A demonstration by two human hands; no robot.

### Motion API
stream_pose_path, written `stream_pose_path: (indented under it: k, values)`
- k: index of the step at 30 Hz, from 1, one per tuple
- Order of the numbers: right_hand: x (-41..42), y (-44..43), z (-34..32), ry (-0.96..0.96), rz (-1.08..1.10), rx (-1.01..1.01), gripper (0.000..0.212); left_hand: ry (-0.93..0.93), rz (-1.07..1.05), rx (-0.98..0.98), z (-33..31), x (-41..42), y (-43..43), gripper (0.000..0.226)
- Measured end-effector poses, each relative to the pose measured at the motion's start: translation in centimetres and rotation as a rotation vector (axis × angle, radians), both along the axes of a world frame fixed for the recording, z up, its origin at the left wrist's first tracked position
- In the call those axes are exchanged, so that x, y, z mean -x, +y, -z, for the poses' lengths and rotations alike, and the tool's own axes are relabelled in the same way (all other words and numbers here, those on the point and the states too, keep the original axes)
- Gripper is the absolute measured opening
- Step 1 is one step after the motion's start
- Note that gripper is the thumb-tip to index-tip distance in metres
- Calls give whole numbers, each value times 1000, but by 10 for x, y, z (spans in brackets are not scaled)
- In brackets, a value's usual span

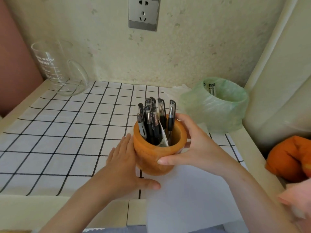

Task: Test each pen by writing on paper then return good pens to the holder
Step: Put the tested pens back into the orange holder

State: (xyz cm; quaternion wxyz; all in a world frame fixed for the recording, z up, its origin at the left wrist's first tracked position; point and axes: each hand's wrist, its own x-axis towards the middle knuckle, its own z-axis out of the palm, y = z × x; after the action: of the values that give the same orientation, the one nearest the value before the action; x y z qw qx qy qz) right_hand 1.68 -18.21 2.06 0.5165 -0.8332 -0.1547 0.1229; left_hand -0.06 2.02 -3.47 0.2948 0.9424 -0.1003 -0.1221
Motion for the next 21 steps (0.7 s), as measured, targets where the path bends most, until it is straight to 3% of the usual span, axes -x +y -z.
stream_pose_path:
  k: [5,11,15,21]
  values:
    - [-12,-1,-1,-105,158,-36,95,43,-34,-199,-9,7,-9,129]
    - [-43,5,9,-162,413,-197,91,86,162,-170,-13,11,-15,110]
    - [-59,8,20,-179,469,-184,99,109,329,-149,-9,16,-24,107]
    - [-70,9,23,-172,491,-221,92,34,403,-283,6,10,-15,107]
